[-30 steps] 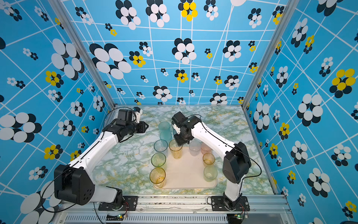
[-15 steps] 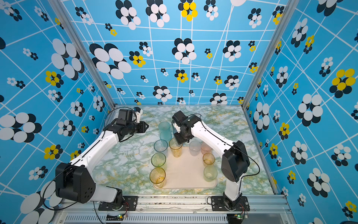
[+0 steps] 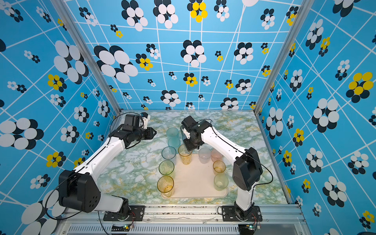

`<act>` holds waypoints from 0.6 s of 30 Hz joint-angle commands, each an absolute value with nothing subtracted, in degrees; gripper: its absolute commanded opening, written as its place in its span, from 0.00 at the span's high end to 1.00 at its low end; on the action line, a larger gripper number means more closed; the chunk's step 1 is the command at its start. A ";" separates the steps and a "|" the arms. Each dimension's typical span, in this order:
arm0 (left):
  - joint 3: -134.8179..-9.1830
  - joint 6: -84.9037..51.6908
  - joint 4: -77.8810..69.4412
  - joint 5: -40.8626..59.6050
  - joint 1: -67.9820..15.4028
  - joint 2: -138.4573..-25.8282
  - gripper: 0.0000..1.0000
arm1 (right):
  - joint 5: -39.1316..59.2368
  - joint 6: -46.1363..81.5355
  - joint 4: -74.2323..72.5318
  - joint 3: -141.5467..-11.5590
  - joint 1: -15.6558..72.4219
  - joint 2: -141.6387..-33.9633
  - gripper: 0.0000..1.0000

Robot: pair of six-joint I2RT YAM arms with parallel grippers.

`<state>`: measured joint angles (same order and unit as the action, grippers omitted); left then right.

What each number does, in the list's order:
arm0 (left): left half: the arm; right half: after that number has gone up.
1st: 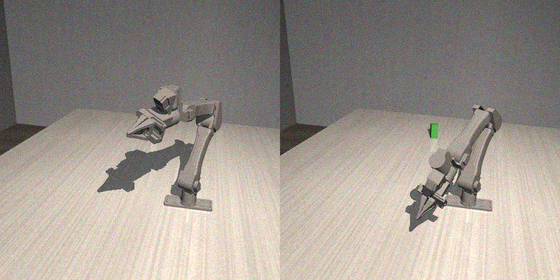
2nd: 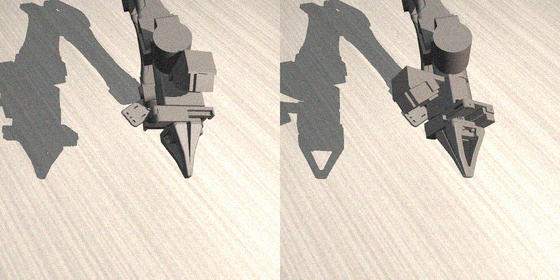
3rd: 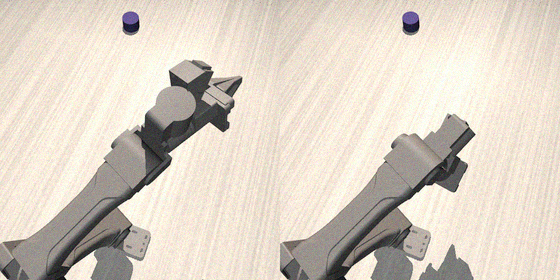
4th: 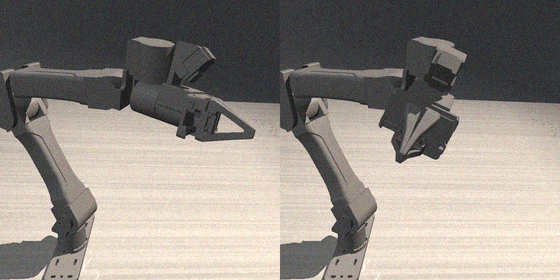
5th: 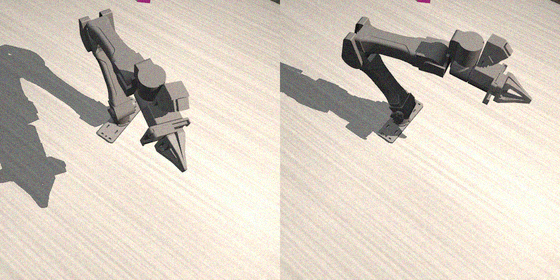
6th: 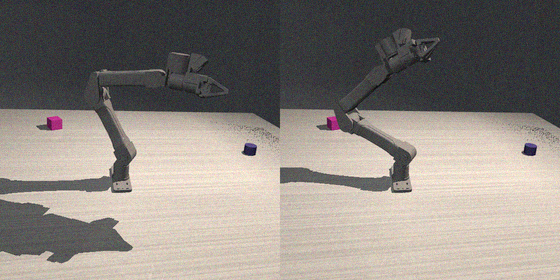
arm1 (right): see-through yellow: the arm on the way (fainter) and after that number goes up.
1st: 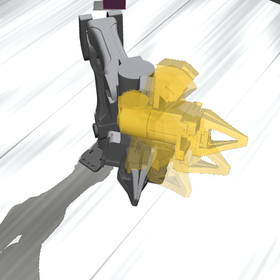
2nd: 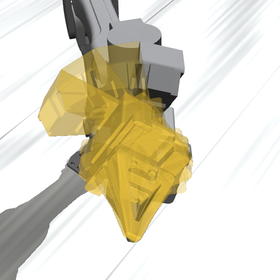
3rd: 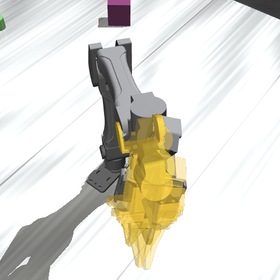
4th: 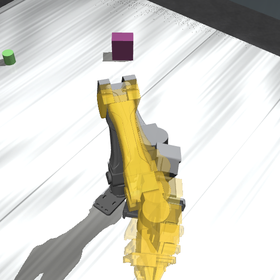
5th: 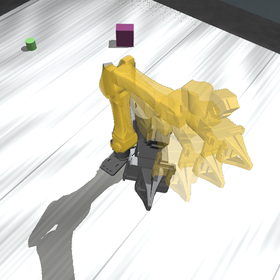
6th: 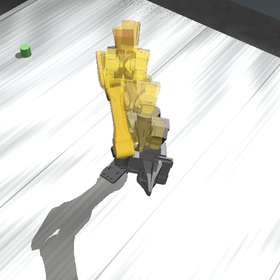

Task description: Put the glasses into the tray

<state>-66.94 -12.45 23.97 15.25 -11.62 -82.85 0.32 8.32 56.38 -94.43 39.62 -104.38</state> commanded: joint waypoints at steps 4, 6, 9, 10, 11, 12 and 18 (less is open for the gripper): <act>-68.64 -12.13 24.08 16.44 -11.15 -83.58 0.73 | -0.12 8.70 57.13 -93.60 39.20 -102.33 1.00; -68.64 -12.13 24.13 16.44 -11.12 -83.59 0.72 | 0.31 8.64 57.13 -93.61 39.18 -102.22 0.99; -68.72 -12.12 24.29 16.44 -11.16 -83.58 0.72 | 0.52 8.70 56.95 -93.43 39.20 -101.82 0.95; -68.73 -12.09 24.28 16.46 -11.13 -83.56 0.73 | 0.60 8.78 56.96 -93.35 39.20 -101.72 0.94; -68.70 -12.04 24.26 16.44 -11.16 -83.58 0.73 | 0.62 8.79 57.00 -93.35 39.20 -101.56 0.94; -68.68 -12.06 24.34 16.44 -11.15 -83.58 0.72 | 0.69 8.79 56.95 -93.26 39.20 -101.49 0.93; -68.74 -12.13 24.20 16.61 -11.12 -83.93 0.72 | 0.79 8.93 57.00 -93.24 39.19 -100.90 0.88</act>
